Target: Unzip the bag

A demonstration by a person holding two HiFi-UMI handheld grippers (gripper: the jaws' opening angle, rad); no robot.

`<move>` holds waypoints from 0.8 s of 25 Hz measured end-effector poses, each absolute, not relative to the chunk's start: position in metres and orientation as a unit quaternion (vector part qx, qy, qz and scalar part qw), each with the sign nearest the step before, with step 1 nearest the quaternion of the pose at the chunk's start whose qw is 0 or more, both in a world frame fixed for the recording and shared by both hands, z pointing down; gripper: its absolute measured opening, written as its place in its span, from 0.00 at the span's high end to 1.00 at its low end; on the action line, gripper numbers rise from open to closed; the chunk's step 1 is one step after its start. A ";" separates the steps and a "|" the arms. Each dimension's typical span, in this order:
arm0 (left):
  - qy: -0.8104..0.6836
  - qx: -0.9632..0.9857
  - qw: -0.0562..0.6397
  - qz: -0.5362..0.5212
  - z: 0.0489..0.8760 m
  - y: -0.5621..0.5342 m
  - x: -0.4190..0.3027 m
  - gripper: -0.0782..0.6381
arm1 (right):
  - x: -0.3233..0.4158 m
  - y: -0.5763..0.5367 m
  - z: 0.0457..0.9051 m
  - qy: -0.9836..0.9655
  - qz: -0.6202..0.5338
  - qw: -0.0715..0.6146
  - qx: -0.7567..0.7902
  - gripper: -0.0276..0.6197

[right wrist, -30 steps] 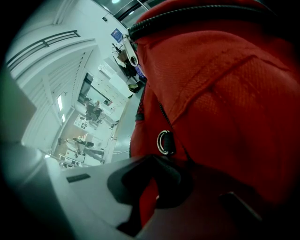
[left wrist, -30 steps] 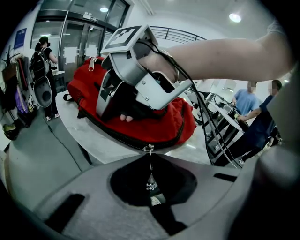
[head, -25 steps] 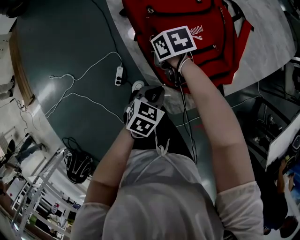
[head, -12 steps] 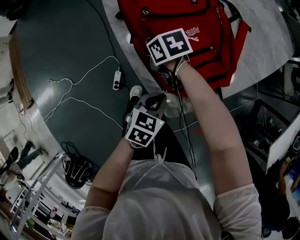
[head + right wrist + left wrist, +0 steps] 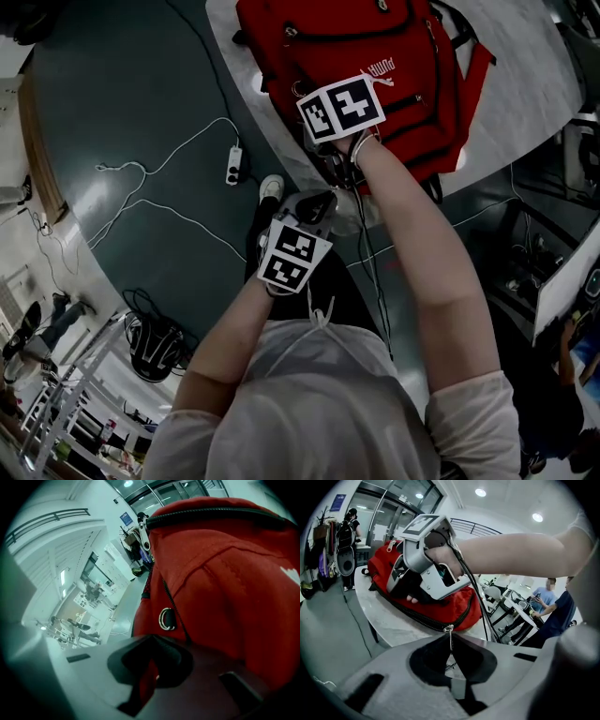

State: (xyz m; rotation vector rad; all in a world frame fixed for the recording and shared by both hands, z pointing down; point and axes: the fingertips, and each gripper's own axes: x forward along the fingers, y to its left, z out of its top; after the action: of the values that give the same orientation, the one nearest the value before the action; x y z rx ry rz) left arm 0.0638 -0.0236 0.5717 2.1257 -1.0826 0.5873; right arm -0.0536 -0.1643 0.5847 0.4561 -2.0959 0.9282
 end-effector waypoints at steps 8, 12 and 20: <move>-0.438 0.806 0.349 0.193 0.559 -0.027 0.054 0.72 | -0.033 -0.148 0.556 -0.856 0.312 0.377 0.168 0.92; -0.459 0.804 0.331 0.182 0.535 -0.032 0.039 0.72 | -0.012 -0.149 0.515 -0.880 0.250 0.350 0.201 0.92; -0.482 0.828 0.237 0.162 0.453 -0.054 0.020 0.72 | 0.028 -0.126 0.431 -0.900 0.201 0.283 0.263 0.92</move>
State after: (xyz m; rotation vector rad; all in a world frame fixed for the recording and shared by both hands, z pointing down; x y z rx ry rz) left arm 0.0204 -0.0535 0.4527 2.2684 -1.3213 0.4435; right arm 0.0281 -0.1264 0.4314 0.7028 -2.4098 0.5389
